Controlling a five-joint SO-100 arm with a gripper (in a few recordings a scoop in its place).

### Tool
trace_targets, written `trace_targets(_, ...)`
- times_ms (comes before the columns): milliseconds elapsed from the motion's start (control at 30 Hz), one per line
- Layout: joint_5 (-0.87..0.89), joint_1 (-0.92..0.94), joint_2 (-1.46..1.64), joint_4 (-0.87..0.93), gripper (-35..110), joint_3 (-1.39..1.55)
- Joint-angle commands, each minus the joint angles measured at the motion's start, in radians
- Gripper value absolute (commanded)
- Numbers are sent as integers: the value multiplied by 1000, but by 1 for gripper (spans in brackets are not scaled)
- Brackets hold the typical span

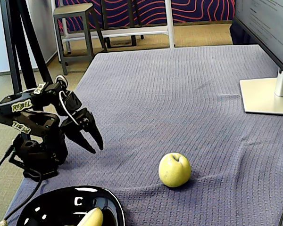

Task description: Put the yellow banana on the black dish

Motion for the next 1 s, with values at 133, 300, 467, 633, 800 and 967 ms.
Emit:
trace_targets(133,-38,-17,127,-12,0,66)
trace_targets(300,-75,-3,137,-12,0,86)
trace_targets(467,-77,-3,156,-15,0,101)
trace_targets(633,-71,-9,164,-12,0,103)
trace_targets(800,-72,-5,160,-12,0,101)
trace_targets(967,-74,-5,160,-11,0,101)
